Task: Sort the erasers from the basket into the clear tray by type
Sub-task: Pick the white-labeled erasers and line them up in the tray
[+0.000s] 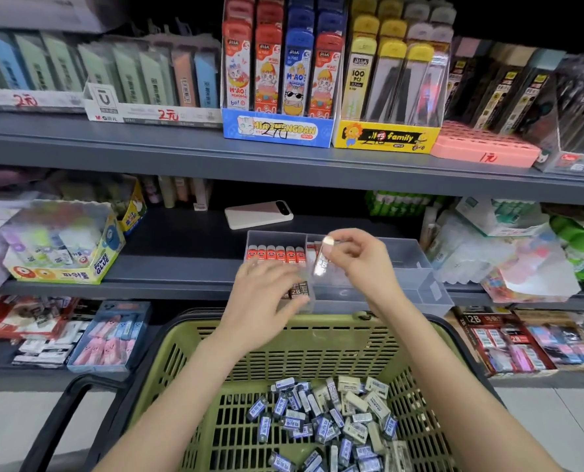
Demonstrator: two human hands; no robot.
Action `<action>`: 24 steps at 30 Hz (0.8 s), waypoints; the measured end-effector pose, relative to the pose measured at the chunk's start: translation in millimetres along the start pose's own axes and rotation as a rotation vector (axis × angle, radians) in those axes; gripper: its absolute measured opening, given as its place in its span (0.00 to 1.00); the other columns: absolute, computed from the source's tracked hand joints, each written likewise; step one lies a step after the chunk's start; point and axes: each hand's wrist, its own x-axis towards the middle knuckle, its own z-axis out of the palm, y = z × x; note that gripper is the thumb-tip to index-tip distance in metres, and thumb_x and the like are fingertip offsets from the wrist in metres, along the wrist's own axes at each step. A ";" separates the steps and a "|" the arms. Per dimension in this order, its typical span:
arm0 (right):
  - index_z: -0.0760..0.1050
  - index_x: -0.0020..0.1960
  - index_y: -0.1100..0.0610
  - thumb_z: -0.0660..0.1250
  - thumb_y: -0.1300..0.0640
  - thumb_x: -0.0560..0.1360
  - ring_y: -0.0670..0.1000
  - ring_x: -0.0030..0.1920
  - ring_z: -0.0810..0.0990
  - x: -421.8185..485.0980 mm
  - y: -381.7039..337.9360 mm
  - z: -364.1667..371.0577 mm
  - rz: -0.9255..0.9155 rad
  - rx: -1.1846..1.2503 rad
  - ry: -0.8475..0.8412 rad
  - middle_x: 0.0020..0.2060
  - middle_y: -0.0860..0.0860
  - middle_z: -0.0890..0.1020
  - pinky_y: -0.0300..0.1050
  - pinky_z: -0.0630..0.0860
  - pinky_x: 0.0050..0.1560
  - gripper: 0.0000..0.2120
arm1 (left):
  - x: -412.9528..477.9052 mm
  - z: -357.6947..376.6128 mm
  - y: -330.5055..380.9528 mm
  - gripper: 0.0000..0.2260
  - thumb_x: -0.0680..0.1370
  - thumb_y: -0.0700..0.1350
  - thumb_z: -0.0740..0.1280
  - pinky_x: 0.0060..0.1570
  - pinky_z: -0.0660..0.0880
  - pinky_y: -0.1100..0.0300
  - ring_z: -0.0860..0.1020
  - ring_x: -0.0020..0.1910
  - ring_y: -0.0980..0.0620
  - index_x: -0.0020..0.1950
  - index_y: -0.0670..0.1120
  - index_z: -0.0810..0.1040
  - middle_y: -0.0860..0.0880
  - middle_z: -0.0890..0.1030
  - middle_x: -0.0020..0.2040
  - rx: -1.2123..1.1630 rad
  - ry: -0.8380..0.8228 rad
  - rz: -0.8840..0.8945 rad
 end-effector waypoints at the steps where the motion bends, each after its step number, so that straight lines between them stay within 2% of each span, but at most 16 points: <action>1: 0.77 0.51 0.57 0.70 0.61 0.72 0.38 0.31 0.75 3.9 5.1 4.5 -0.006 -0.022 -0.014 0.30 0.46 0.78 0.30 0.69 0.36 0.07 | -0.8 2.7 -3.0 0.18 0.79 0.59 0.59 0.73 0.49 0.46 0.68 0.69 0.53 0.64 0.53 0.77 0.57 0.76 0.65 0.046 -0.049 0.045; 4: 0.77 0.49 0.55 0.70 0.62 0.72 0.43 0.36 0.76 8.7 18.6 21.0 -0.034 -0.131 -0.044 0.33 0.46 0.78 0.36 0.73 0.42 0.07 | -6.9 5.6 -11.7 0.18 0.79 0.59 0.59 0.72 0.44 0.36 0.69 0.70 0.52 0.62 0.54 0.79 0.57 0.78 0.63 0.090 -0.087 0.093; 7: 0.77 0.52 0.53 0.68 0.58 0.73 0.50 0.43 0.78 9.5 26.8 28.6 -0.045 -0.376 -0.102 0.37 0.47 0.79 0.47 0.74 0.48 0.08 | -12.0 4.3 -20.5 0.19 0.79 0.60 0.56 0.71 0.45 0.34 0.70 0.69 0.52 0.62 0.56 0.78 0.59 0.78 0.63 0.109 -0.085 0.084; 10: 0.78 0.54 0.52 0.67 0.55 0.74 0.49 0.46 0.77 7.7 29.2 29.5 -0.100 -0.578 -0.123 0.39 0.46 0.80 0.44 0.71 0.47 0.09 | -12.8 5.7 -25.0 0.19 0.79 0.60 0.54 0.71 0.42 0.35 0.67 0.71 0.53 0.64 0.56 0.77 0.59 0.76 0.65 0.106 -0.096 0.085; 13: 0.80 0.56 0.51 0.65 0.51 0.74 0.53 0.53 0.71 8.4 31.8 30.1 -0.239 -0.899 -0.100 0.49 0.51 0.79 0.45 0.68 0.51 0.12 | -12.4 7.5 -27.5 0.19 0.80 0.59 0.54 0.72 0.41 0.36 0.65 0.72 0.53 0.65 0.56 0.76 0.59 0.75 0.66 0.105 -0.100 0.103; 15: 0.78 0.59 0.48 0.63 0.47 0.76 0.54 0.54 0.69 9.0 36.6 30.0 -0.253 -1.026 -0.125 0.51 0.53 0.77 0.46 0.66 0.53 0.15 | -12.2 7.8 -29.7 0.19 0.80 0.59 0.54 0.72 0.41 0.36 0.64 0.72 0.53 0.65 0.56 0.76 0.59 0.74 0.66 0.096 -0.103 0.107; 20: 0.74 0.64 0.45 0.61 0.46 0.77 0.54 0.52 0.69 -0.7 44.4 25.5 -0.263 -0.948 -0.164 0.50 0.54 0.76 0.47 0.65 0.52 0.16 | -15.5 8.9 -31.0 0.18 0.80 0.58 0.57 0.72 0.40 0.37 0.60 0.74 0.53 0.68 0.57 0.73 0.59 0.71 0.69 0.093 -0.128 0.105; 22: 0.76 0.63 0.49 0.64 0.50 0.77 0.53 0.52 0.71 -12.8 44.0 19.1 -0.297 -0.785 -0.139 0.50 0.52 0.77 0.46 0.66 0.53 0.16 | -18.6 8.8 -28.4 0.19 0.80 0.58 0.58 0.72 0.40 0.36 0.60 0.75 0.52 0.69 0.55 0.72 0.57 0.70 0.70 0.103 -0.123 0.106; 24: 0.79 0.58 0.54 0.66 0.54 0.76 0.50 0.50 0.73 -32.5 44.6 7.4 -0.358 -0.563 -0.059 0.47 0.49 0.78 0.43 0.68 0.52 0.12 | -23.6 8.4 -24.9 0.22 0.79 0.59 0.55 0.72 0.43 0.36 0.62 0.74 0.50 0.69 0.52 0.72 0.54 0.71 0.70 0.141 -0.099 0.104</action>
